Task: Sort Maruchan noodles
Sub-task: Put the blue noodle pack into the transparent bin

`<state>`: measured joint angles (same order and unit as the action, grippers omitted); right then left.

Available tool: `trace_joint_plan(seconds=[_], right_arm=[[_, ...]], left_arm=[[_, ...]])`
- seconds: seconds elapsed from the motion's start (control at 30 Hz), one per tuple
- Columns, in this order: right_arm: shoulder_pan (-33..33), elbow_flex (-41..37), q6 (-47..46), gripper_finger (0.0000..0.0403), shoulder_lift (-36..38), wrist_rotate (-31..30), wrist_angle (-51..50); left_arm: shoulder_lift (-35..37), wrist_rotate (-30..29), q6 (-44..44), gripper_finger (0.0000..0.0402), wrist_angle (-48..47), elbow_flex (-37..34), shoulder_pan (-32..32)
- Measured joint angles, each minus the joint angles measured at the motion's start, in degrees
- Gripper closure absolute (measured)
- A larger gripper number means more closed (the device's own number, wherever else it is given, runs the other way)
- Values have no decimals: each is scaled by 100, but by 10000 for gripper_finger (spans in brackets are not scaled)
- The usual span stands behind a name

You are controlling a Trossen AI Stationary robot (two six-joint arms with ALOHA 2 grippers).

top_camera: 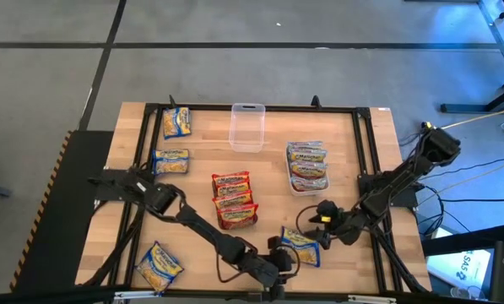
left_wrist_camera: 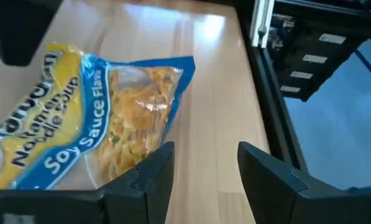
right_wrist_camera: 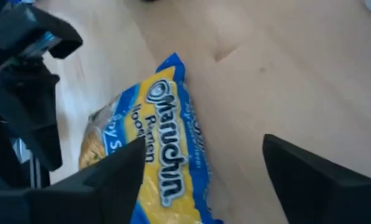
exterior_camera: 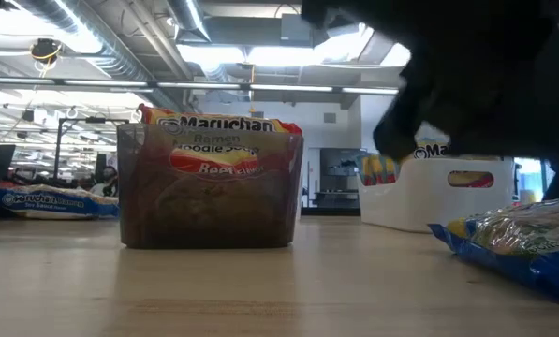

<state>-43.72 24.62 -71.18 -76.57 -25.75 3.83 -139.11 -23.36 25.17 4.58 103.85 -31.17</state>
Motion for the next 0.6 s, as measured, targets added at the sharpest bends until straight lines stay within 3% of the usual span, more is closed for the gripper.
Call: trace_joint_plan(seconds=[0.2, 0.6], right_arm=[[-9, 0, -251, 80, -387, 181, 246], [4, 4, -512, 98, -989, 474, 1046]], left_arm=[[-203, 39, 101, 231, 33, -2, 18], [-211, 35, 139, 231, -285, -7, 81]])
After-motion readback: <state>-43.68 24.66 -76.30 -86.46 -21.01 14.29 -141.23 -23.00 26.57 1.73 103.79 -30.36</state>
